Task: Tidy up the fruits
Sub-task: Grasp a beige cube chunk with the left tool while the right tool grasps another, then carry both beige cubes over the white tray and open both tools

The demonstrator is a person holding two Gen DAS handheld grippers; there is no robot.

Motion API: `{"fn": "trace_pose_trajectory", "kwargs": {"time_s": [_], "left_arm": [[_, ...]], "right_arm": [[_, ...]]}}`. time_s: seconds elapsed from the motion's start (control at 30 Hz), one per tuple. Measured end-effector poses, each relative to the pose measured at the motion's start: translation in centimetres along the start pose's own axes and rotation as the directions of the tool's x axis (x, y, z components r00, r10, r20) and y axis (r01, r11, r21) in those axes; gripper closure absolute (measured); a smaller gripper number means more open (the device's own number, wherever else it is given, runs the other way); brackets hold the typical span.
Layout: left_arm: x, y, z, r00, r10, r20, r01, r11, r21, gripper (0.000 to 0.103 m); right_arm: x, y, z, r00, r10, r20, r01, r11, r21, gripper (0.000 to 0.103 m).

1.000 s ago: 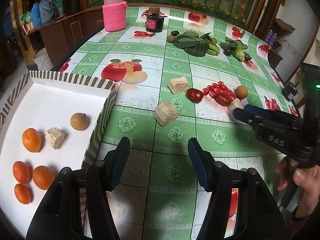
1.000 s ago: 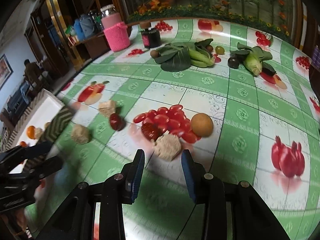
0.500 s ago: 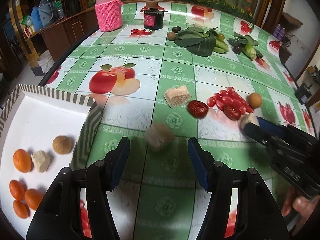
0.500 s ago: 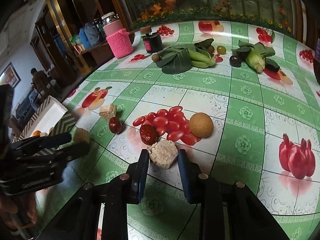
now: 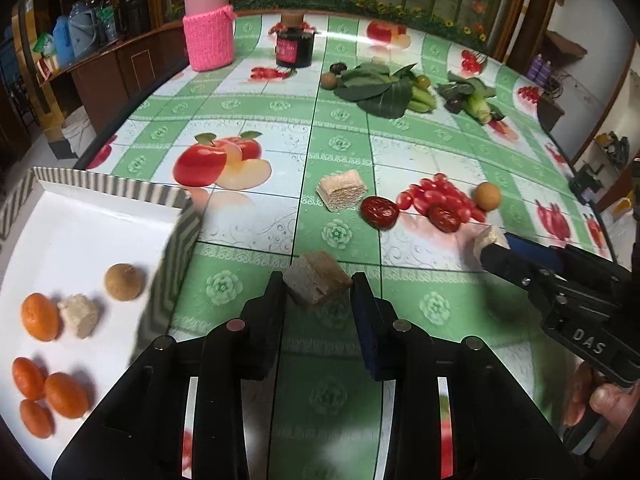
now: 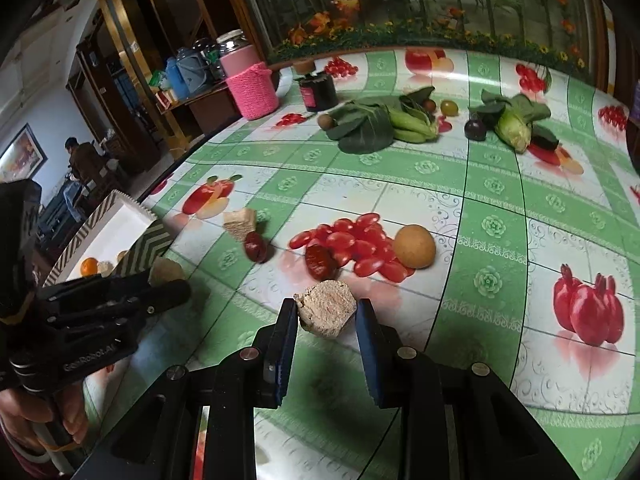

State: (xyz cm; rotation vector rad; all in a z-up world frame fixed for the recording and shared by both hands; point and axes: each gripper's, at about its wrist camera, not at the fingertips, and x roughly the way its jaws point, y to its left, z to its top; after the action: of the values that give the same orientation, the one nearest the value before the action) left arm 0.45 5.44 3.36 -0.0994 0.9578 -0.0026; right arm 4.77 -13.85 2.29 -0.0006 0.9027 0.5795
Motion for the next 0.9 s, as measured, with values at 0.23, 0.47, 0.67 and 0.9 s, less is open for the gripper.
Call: {"fn": "trace_pose_trajectory", "kwargs": {"time_s": [0.23, 0.47, 0.67, 0.9], "left_arm": [[-3.4, 1.3, -1.8, 1.000, 0.001, 0.029, -0.001, 1.000, 0.002, 0.070], [-6.2, 3.5, -3.8, 0.997, 0.036, 0.065, -0.036, 0.999, 0.003, 0.070], [-8.4, 6.5, -5.2, 0.987, 0.117, 0.113, -0.115, 0.993, -0.022, 0.070], [-10.4, 10.0, -6.4, 0.968, 0.201, 0.147, -0.193, 0.979, -0.069, 0.070]], "right_arm": [[-1.8, 2.4, -1.8, 0.999, 0.025, 0.031, -0.025, 1.000, 0.000, 0.074], [-3.1, 5.6, -2.4, 0.996, 0.063, 0.062, -0.062, 0.998, -0.014, 0.074], [-2.9, 9.5, -2.3, 0.992, 0.106, 0.061, -0.102, 0.993, -0.063, 0.074], [-1.9, 14.4, -1.9, 0.986, 0.162, 0.042, -0.155, 0.978, -0.139, 0.074]]}}
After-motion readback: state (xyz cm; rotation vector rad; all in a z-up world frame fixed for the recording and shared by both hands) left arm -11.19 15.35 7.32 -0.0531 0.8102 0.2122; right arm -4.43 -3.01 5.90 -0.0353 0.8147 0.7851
